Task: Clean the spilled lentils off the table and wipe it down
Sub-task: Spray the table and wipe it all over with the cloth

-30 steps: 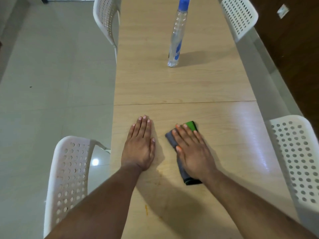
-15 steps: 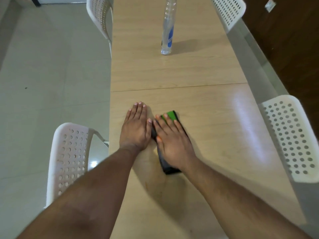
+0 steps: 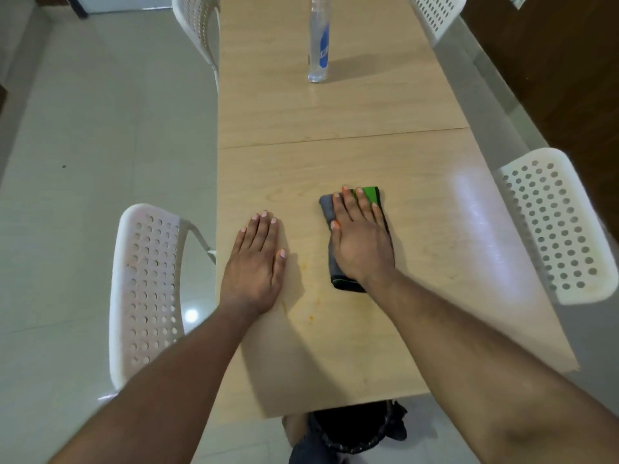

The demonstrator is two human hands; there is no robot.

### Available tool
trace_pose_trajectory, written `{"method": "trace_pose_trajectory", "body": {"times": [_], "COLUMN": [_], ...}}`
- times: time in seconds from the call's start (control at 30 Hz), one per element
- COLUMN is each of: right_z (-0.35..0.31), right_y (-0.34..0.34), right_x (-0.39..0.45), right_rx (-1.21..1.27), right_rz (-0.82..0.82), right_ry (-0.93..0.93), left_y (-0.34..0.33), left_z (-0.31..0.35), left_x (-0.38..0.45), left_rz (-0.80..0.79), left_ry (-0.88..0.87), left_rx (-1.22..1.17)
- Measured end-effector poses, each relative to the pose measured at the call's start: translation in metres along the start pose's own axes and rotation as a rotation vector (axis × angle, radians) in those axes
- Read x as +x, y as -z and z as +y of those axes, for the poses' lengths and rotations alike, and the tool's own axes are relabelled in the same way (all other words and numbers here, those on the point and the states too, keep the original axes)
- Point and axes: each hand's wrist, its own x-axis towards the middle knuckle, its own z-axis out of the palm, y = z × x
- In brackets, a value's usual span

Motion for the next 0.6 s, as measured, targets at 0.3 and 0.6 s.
{"method": "trace_pose_trajectory", "body": {"times": [0.3,0.6], "right_z": [-0.002,-0.024], "right_y": [-0.011,-0.013], "right_x": [-0.171,-0.108], "right_rx": [-0.032,-0.031], "right_rz": [-0.147,-0.023], "right_ry": [0.317,-0.005], "left_y": [0.001,-0.002], "left_z": [0.008,0.003], "left_x": [-0.062,-0.06], "left_rz": [-0.037,0.018], "left_ry": [0.021,0.04], "left_rx": [0.037,0.001]}}
